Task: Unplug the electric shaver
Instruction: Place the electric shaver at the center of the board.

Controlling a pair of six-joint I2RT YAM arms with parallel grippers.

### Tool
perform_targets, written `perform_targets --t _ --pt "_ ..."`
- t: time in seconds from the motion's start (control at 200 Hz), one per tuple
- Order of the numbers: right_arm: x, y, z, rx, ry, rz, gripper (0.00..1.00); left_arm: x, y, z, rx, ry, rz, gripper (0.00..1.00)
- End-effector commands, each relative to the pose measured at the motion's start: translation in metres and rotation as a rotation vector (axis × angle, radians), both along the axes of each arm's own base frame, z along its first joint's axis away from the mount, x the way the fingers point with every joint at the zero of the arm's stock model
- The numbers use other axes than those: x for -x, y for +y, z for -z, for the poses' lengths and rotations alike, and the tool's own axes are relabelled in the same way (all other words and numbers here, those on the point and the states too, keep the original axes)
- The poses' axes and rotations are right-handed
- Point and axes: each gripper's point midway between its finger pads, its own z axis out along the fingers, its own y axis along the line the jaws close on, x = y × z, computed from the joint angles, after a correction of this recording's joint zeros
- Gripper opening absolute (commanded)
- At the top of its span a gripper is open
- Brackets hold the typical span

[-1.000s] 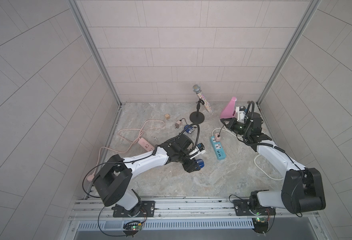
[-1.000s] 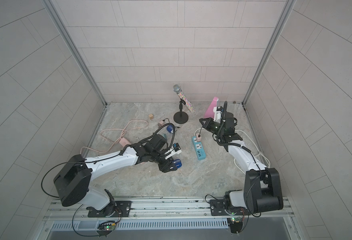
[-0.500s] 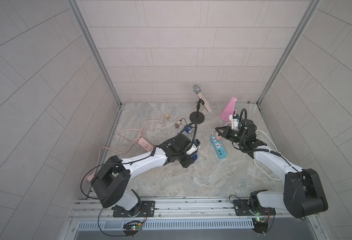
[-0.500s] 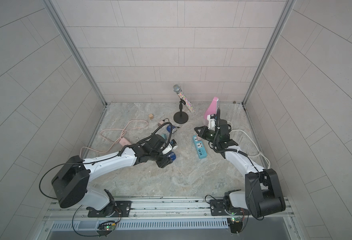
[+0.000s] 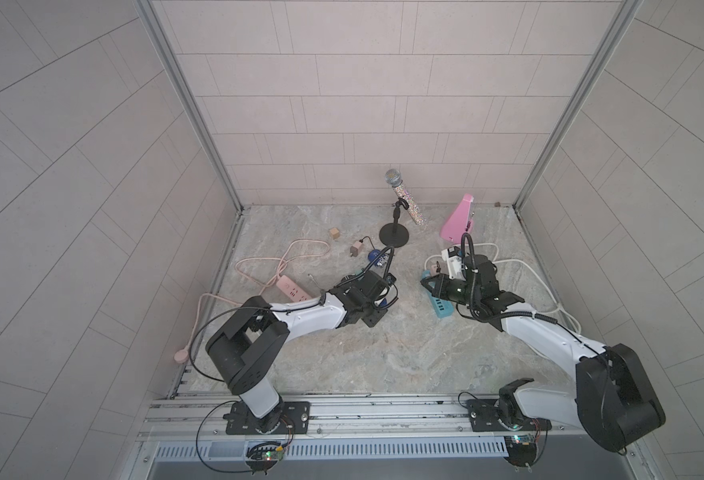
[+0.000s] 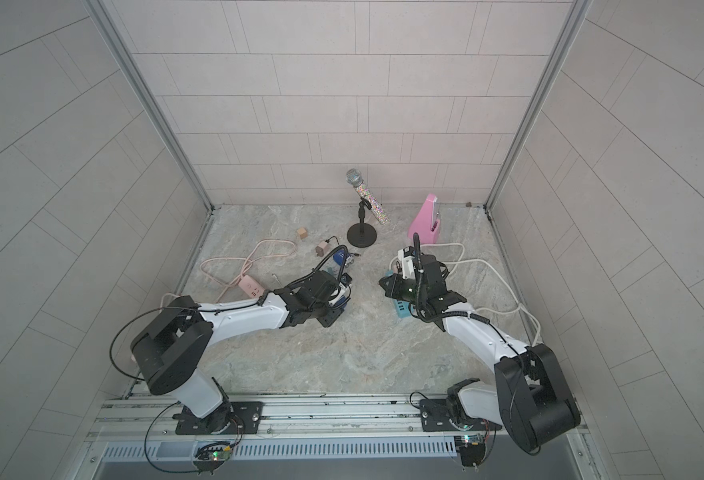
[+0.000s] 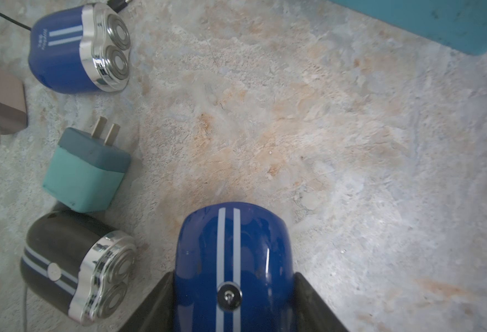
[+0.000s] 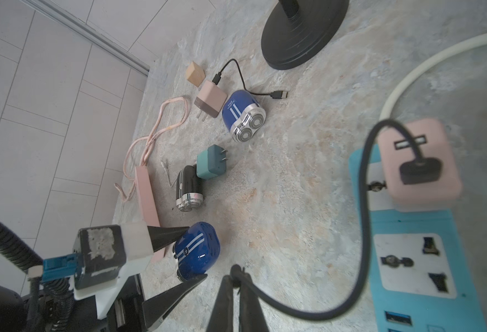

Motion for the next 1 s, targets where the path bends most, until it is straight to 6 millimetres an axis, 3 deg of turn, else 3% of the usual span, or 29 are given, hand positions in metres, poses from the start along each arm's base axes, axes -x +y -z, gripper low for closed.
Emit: perform_targets --t 0.0,0.095,0.125,0.345,0.545,0.806,0.846,0.996 --pt "0.011 -0.004 0.011 0.075 0.007 -0.006 0.04 -0.021 -0.011 -0.011 0.031 -0.057 -0.031 0.40" --pt "0.013 -0.003 0.012 0.094 0.000 -0.016 0.08 -0.021 -0.014 -0.004 0.022 -0.036 -0.021 0.40" --pt "0.020 -0.005 0.025 0.106 0.029 -0.017 0.10 -0.021 -0.015 -0.002 0.022 -0.034 -0.021 0.40" --pt "0.024 -0.007 0.032 0.134 0.042 -0.015 0.17 -0.014 -0.019 0.000 0.057 -0.014 0.004 0.45" --pt "0.025 -0.007 0.036 0.146 0.052 -0.016 0.26 -0.008 -0.023 0.007 0.067 0.026 0.028 0.58" --pt "0.027 -0.015 0.028 0.197 0.042 -0.001 0.42 -0.005 -0.021 0.011 0.064 0.044 0.023 0.68" --pt "0.021 -0.015 0.014 0.204 0.013 0.007 0.44 -0.004 -0.021 0.011 0.062 0.047 0.023 0.68" --pt "0.019 -0.027 0.009 0.283 0.003 0.037 0.46 -0.003 -0.020 0.016 0.056 0.060 0.019 0.71"
